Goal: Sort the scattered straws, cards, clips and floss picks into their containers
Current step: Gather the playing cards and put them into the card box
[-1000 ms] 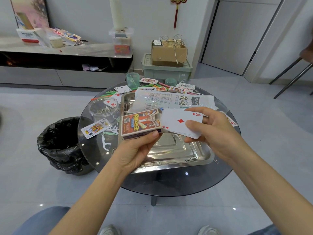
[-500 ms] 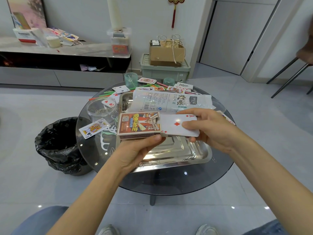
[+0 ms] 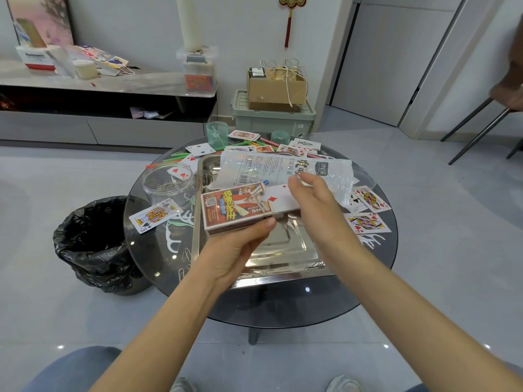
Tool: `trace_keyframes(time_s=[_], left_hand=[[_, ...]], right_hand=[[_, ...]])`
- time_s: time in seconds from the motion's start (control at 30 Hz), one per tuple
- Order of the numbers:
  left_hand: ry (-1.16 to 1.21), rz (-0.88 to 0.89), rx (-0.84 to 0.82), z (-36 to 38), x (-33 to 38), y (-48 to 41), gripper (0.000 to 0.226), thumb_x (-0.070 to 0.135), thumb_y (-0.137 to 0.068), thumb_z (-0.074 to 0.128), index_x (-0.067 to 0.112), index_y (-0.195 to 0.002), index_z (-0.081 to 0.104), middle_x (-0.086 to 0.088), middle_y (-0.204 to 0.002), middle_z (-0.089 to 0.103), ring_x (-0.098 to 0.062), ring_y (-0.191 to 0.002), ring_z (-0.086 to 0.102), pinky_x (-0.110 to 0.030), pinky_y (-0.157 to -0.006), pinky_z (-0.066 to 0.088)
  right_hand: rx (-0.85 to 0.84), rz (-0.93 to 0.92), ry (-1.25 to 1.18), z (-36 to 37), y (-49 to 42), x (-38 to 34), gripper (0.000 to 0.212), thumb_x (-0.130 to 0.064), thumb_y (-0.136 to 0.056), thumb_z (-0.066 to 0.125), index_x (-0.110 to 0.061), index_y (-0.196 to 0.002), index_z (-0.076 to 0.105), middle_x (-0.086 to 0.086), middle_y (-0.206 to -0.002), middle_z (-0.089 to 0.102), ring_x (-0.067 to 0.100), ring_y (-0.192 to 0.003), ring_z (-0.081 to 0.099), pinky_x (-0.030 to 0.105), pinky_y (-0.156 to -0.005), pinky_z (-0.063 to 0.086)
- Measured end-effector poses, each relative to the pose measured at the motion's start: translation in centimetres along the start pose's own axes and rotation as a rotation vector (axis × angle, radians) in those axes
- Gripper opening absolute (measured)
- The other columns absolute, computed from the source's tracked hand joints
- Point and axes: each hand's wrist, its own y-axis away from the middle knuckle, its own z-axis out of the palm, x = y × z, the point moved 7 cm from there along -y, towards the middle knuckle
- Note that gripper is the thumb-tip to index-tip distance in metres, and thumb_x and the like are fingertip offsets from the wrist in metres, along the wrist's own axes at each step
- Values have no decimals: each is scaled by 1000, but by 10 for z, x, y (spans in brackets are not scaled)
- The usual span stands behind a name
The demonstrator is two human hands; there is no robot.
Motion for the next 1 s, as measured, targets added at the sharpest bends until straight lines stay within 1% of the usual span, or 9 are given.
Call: trace_keyframes(time_s=[0.17,0.27,0.47,0.63,0.7,0.77,0.87,0.93,1.0], left_hand=[[123,66,9,1,1,-5,36,-7,-62,68,17,-88,76,-5,-93,74,-14,-90,70,-24,-76,56],[151,79,-27,5,3,-5,34,-6,-65,66,17,-87,78,-7,-96,74,-15,-92,70,-24,-78,56],[141,37,-50,7,-3,-3,34,-2,-64,68,24,-83,79,0,-91,75,-10,-87,70,-23,-74,55],[-81,0,-3,4,-4,0,35,11,-58,85,35,-82,77,12,-88,73,1,-81,65,-19,-70,47],[-49,34,-13,1,5,-2,53,15,-52,90,34,-98,72,9,-94,73,-5,-86,66,-22,-73,52],[-30,65,35,-10,18,-5,103,23,-37,97,36,-128,50,0,-112,68,-12,-99,67,-31,-83,55],[-692,231,80,-11,41,-3,121,40,-48,91,40,-146,19,7,-136,46,-4,-122,49,-23,-100,43],[-1022,319,-20,3,39,2,116,60,-51,78,41,-146,16,17,-138,39,6,-124,39,-3,-94,32],[-1165,341,-81,11,30,4,109,71,-55,68,44,-147,14,27,-132,41,14,-119,39,3,-89,30]], right_hand=[[-113,-143,-1,20,16,-6,28,-36,-100,42,-29,-108,67,-27,-115,63,-13,-110,52,4,-91,37],[-171,-205,-20,27,22,-9,34,-35,-99,42,-28,-128,58,-24,-122,59,-16,-113,49,2,-92,36],[-27,-175,31,15,7,-13,18,-21,-88,64,-27,-106,65,-3,-112,64,12,-103,62,36,-93,52],[-97,-13,-100,6,-7,-10,23,-2,-87,64,-17,-105,67,12,-95,71,21,-79,70,31,-73,58],[-36,-66,-89,-10,-11,-18,24,-3,-87,64,-20,-104,68,5,-88,74,19,-81,72,32,-70,60],[12,-133,-52,-27,-14,-30,22,-7,-89,63,-24,-102,68,-1,-81,75,14,-78,72,30,-66,60],[4,-251,159,-39,-12,-44,23,-10,-90,63,-30,-100,69,-1,-80,75,10,-75,71,31,-63,59],[-40,-337,300,-28,-7,-47,23,-12,-89,63,-28,-103,71,-2,-83,74,4,-74,69,26,-63,56],[-57,-429,423,-16,-2,-50,22,-13,-90,62,-25,-105,72,-15,-90,69,-8,-79,65,10,-70,52]])
